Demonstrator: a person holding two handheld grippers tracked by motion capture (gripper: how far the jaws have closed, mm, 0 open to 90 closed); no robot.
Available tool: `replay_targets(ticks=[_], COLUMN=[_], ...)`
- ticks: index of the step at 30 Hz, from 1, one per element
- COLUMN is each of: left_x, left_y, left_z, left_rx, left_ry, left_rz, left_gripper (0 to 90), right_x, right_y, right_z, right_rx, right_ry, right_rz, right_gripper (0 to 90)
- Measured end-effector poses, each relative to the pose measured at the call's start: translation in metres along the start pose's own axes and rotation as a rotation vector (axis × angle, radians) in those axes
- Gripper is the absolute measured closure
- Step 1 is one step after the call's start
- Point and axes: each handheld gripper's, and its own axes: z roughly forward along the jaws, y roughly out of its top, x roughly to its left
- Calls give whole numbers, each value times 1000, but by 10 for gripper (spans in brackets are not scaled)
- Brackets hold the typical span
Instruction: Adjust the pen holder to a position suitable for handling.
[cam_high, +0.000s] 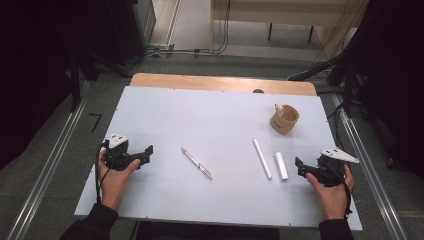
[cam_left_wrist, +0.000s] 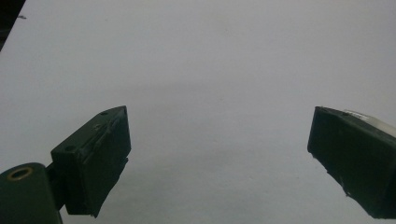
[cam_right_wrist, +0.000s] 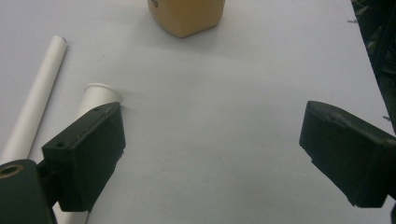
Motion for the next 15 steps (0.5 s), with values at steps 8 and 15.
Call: replay_targets(ticks=[8,15], left_x=[0,-1], left_y=[1,2], left_z=[2,2], left_rx=[7,2], left_ry=[-7,-14], left_rz=[-8,-12], left_gripper=[71,72], right_x=[1,3], right_y=[6,14], right_z=[2,5], right_rx=[-9,-21], right_ry=[7,7], right_rz=[-10,-19], right_gripper=[56,56])
